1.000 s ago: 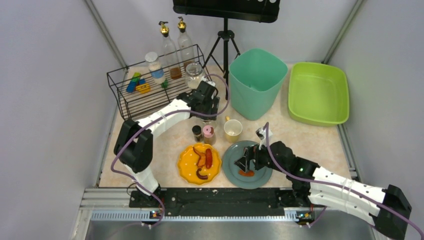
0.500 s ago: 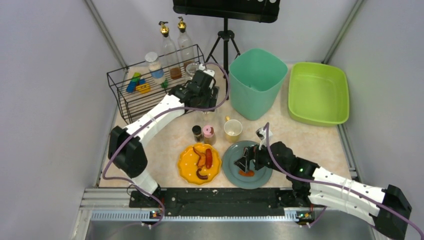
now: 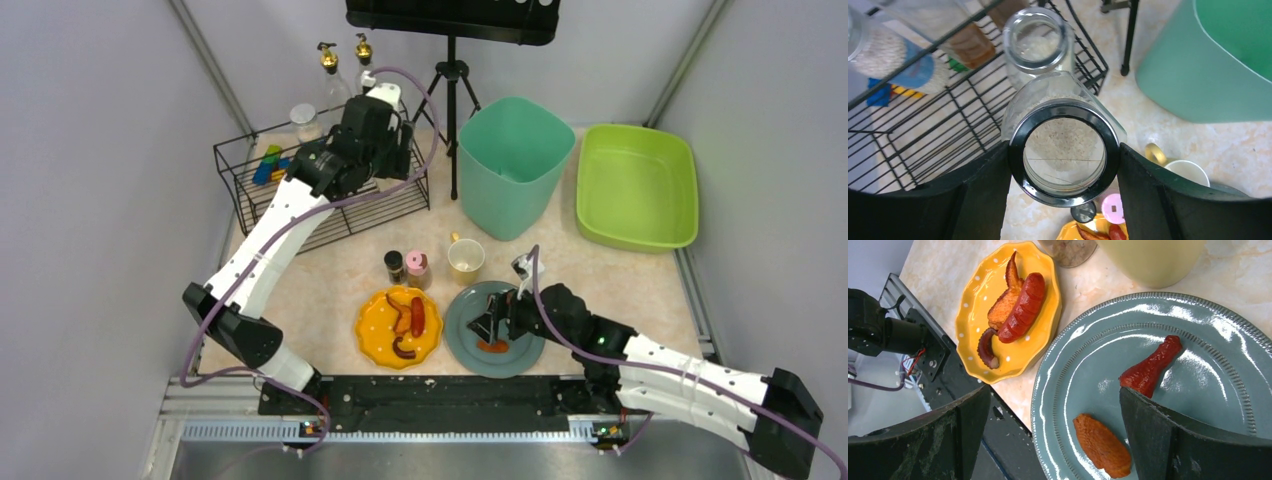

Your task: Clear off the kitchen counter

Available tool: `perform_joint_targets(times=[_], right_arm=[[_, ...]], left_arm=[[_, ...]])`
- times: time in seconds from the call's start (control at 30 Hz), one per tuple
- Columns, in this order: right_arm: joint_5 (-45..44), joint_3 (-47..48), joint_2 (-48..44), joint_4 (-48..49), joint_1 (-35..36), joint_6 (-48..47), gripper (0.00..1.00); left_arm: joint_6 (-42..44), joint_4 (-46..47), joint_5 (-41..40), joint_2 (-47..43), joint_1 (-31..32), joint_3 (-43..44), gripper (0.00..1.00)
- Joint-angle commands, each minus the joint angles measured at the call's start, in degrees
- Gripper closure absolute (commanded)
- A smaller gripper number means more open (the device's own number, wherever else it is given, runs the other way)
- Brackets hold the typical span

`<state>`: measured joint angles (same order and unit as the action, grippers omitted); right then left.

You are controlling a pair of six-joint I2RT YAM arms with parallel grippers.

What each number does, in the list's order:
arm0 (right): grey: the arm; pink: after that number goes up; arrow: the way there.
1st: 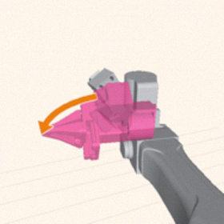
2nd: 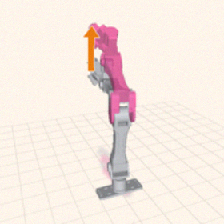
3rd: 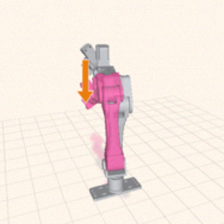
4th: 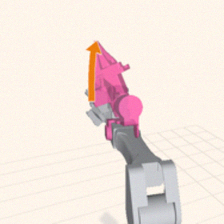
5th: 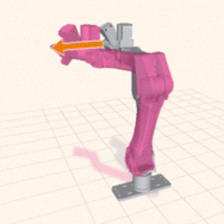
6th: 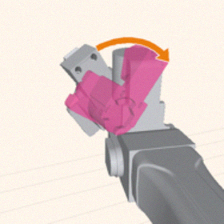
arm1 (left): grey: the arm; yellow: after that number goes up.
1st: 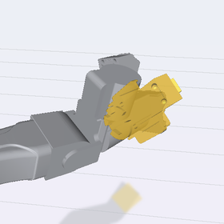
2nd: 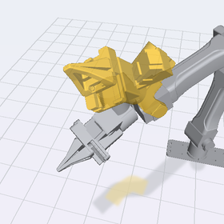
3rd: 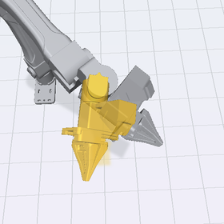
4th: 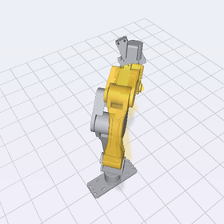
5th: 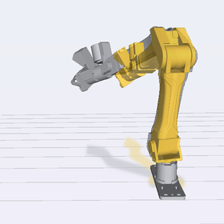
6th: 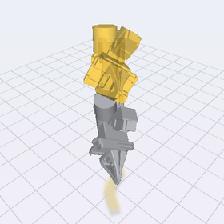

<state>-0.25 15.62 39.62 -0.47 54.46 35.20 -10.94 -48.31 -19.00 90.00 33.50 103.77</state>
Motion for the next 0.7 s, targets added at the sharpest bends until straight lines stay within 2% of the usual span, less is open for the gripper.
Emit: perform_joint_targets(times=[0.0,0.27,0.67], right_arm=[[1.64,-0.02,0.70,3.22,-0.14,0.51,0.01],[2.93,0.53,2.37,4.60,-0.13,0.15,0.01],[3.60,-0.29,2.41,4.80,-0.14,0.17,0.01]], left_arm=[[1.71,-1.22,-4.22,-1.55,-3.93,5.26,1.00],[0.30,1.91,3.34,-4.16,-15.74,-0.25,1.00],[-0.33,4.51,7.04,1.41,-21.40,0.54,1.00]])
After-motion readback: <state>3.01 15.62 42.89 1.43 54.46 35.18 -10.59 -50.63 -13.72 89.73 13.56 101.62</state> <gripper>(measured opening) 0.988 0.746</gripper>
